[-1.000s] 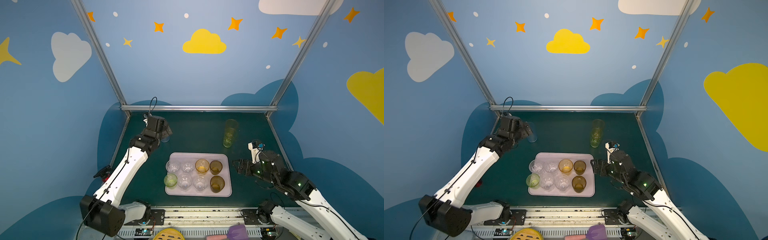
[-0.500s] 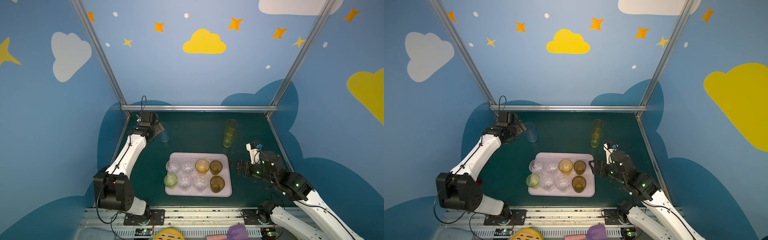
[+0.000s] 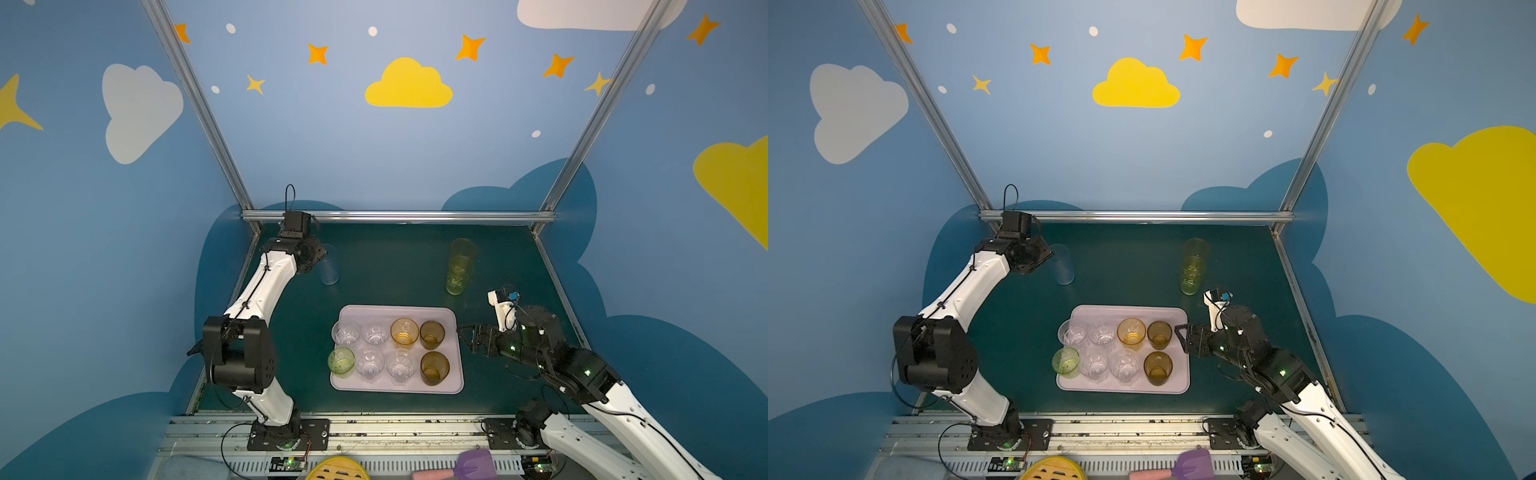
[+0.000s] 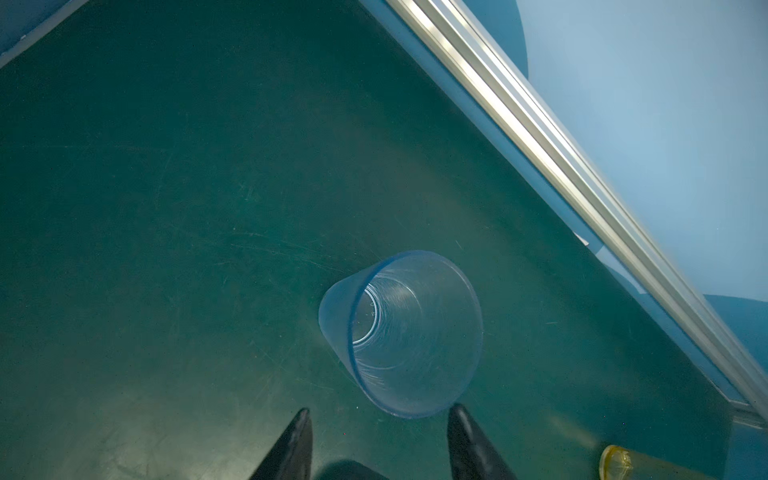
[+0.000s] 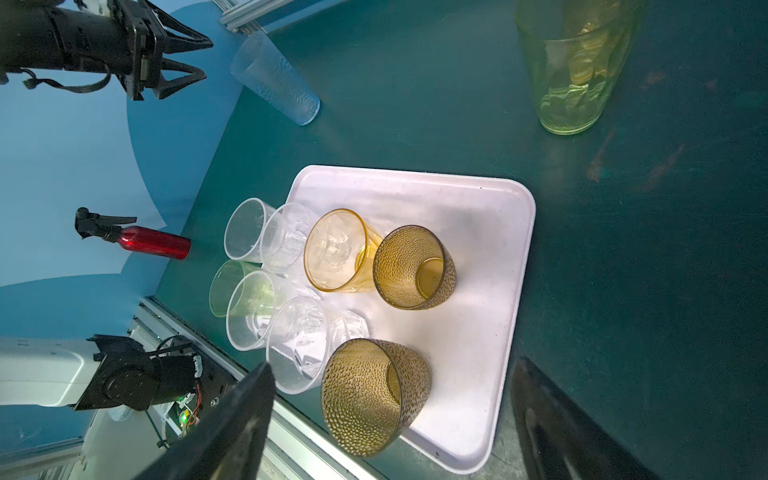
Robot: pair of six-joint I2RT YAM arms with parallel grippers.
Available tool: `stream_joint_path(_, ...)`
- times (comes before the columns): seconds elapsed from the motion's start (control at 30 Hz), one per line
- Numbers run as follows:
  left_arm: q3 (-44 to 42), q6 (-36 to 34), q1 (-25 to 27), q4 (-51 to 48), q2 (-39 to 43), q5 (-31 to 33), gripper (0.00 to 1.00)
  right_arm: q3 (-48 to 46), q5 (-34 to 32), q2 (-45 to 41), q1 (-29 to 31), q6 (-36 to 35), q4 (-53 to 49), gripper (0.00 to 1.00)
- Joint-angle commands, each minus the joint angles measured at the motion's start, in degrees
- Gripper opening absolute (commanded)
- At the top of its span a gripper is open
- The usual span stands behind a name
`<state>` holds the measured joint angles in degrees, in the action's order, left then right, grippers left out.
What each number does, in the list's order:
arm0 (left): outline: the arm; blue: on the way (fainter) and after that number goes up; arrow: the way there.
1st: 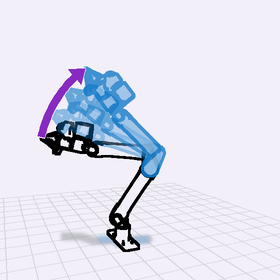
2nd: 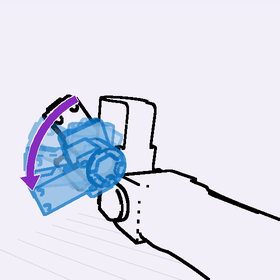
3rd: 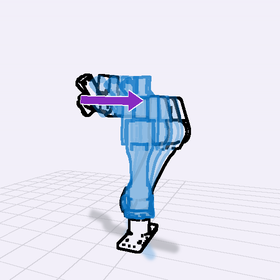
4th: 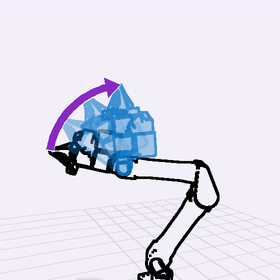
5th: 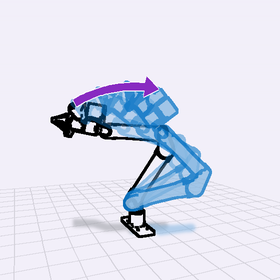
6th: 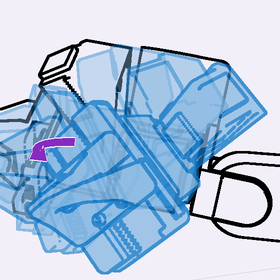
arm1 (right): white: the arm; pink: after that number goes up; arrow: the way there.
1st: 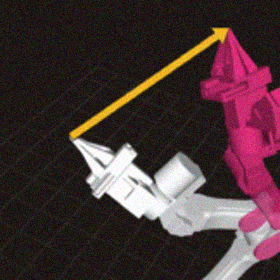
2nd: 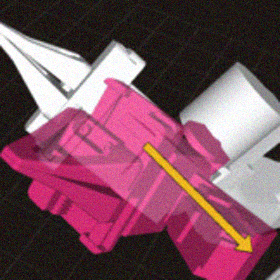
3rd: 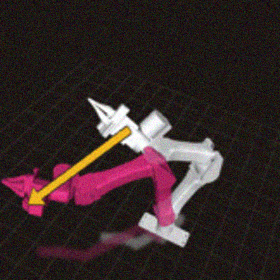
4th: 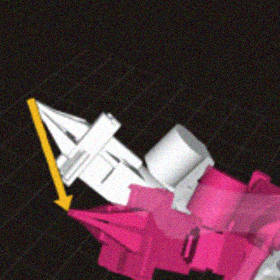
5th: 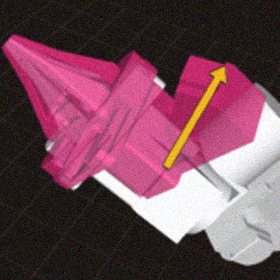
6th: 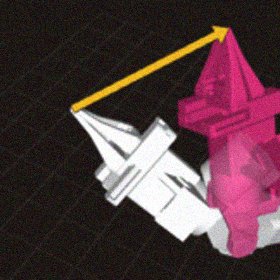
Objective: Place the glasses into the tray
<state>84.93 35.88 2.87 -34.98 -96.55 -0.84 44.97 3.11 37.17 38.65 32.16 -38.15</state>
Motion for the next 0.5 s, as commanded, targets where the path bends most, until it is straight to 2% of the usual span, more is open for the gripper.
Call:
stream_joint_path(0.0, 2.82, -0.18, -1.00, -3.11, -2.01, -3.68, 0.49, -0.85, 0.53, -0.95, -0.49, 0.18, 1.42, 0.87)
stream_joint_path(0.03, 3.33, -0.32, -1.12, -3.44, -2.74, -4.06, 0.48, -1.05, 0.65, -1.04, -0.55, 0.23, 1.41, 0.88)
stream_joint_path(0.13, 5.61, -0.88, -1.42, -5.38, -4.93, -4.98, 0.38, -1.51, 0.58, -1.46, -0.73, 0.43, 1.41, 0.88)
stream_joint_path(0.2, 7.28, -1.22, -1.41, -6.95, -6.28, -5.27, 0.40, -1.73, 0.36, -1.65, -0.85, 0.61, 1.27, 0.88)
stream_joint_path(0.3, 9.20, -1.56, -1.46, -9.62, -8.08, -4.88, 0.35, -2.31, 0.34, -1.82, -1.12, 0.88, 1.09, 0.88)
stream_joint_path(0.47, 10.52, -2.34, -1.54, -11.90, -9.27, -4.13, 0.35, -2.71, 0.67, -1.92, -1.63, 1.14, 0.87, 0.88)
